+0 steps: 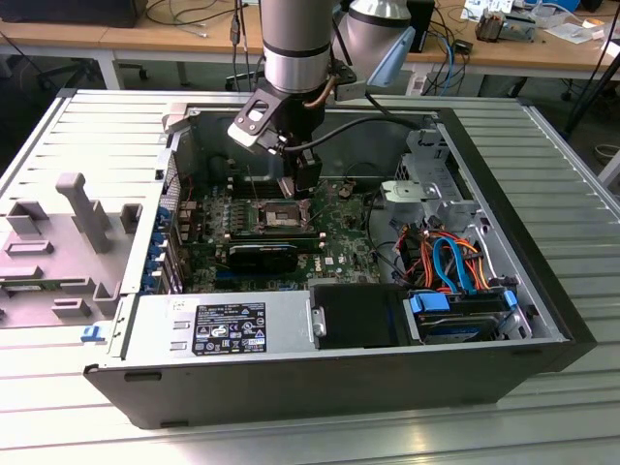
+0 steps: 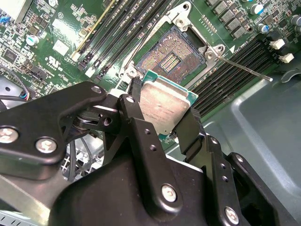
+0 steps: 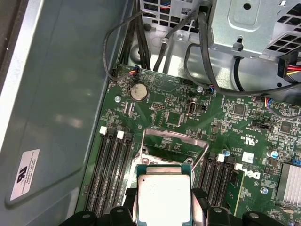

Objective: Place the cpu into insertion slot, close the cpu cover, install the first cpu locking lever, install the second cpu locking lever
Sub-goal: 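Place the cpu into insertion slot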

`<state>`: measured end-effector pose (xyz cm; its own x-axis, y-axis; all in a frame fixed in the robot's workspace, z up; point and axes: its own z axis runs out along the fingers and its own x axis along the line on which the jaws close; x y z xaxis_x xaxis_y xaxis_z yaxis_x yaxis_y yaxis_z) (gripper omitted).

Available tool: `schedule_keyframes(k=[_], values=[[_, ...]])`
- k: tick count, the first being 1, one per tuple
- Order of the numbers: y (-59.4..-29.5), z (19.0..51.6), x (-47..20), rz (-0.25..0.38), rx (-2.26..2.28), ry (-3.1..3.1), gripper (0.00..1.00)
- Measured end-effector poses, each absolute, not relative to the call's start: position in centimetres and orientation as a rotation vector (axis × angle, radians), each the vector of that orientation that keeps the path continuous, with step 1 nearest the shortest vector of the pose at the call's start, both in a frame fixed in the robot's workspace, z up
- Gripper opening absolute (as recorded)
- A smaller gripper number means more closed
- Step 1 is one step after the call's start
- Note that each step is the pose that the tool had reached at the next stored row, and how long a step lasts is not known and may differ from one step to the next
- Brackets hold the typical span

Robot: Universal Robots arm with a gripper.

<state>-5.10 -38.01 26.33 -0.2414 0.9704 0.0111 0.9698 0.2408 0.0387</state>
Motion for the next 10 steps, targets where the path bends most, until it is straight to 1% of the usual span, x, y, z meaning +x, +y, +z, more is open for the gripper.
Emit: schedule_keyframes(k=[10], values=[[-38.02,26.33,-5.1,0.058,1.928,2.46,0.54]])
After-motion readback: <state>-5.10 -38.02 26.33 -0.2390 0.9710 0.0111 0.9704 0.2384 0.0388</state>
